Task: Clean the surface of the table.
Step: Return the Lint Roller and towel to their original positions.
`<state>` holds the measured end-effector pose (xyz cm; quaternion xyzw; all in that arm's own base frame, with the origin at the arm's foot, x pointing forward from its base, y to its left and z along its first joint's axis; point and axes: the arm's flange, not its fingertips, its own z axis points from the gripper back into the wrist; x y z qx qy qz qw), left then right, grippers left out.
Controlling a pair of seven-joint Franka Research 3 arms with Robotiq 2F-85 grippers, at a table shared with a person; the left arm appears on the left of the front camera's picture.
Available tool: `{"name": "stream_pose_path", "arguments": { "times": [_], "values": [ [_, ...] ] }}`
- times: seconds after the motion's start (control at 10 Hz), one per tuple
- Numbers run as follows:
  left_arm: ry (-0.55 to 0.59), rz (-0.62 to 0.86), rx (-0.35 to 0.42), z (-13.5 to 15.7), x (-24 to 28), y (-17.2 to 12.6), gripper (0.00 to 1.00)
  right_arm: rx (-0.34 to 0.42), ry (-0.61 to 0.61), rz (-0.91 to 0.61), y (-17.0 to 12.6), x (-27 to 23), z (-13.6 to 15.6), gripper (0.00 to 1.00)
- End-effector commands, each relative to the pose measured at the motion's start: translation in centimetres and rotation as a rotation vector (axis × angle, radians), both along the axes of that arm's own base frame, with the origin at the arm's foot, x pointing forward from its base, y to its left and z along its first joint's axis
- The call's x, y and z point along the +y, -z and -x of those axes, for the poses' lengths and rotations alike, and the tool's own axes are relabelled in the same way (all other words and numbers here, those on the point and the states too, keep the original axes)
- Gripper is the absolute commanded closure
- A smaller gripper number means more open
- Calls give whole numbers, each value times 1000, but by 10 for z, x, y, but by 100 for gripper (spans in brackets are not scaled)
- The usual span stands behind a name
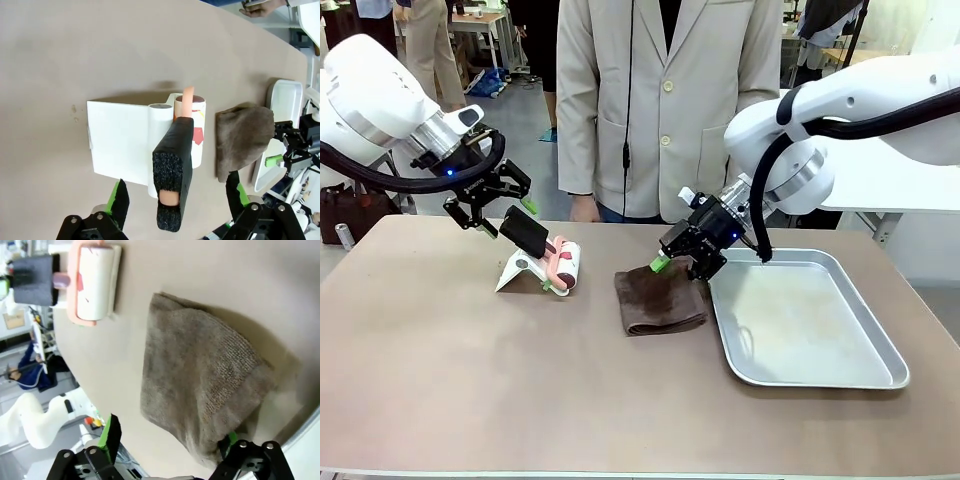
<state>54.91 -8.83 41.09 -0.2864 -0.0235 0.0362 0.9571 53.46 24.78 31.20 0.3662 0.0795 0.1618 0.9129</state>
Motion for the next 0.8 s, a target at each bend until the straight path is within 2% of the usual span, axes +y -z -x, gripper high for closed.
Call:
{"name": "stream_pose_path", "arguments": {
  "times": [0.0, 0.2, 0.3, 0.4, 0.5, 0.7],
  "values": [
    [18, 15, -26, 16, 8, -5, 0, -29, -24, 158, -20, 15, 6, 0],
    [26, 44, -50, 28, 20, -13, 0, -77, -34, 284, -42, 24, 11, 0],
    [37, 77, -62, 38, 31, -20, 0, -114, -6, 307, -58, 20, 17, 0],
    [59, 132, -85, 50, 48, -30, 0, -147, 24, 269, -77, 11, 25, 0],
    [110, 222, -99, 69, 72, -42, 0, -165, 81, 154, -97, -10, 35, 0],
    [167, 365, -130, 105, 117, -52, 0, -118, 164, -118, -117, -53, 51, 0]
  ]
}}
